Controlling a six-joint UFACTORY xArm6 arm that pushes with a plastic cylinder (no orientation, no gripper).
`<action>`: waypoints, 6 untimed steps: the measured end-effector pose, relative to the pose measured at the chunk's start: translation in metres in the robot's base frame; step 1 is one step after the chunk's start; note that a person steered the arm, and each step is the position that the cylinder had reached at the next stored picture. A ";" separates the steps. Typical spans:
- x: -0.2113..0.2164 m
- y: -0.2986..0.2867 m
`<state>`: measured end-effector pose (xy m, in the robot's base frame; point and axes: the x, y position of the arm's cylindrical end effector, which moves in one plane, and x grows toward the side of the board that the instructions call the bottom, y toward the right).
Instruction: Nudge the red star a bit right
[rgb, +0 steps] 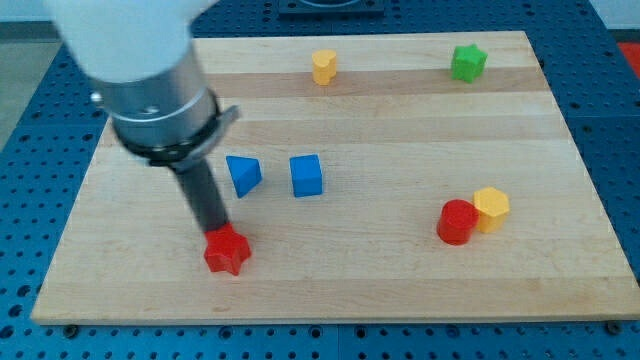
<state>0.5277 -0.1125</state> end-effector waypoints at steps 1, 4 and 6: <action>-0.002 0.017; 0.012 -0.072; 0.006 -0.010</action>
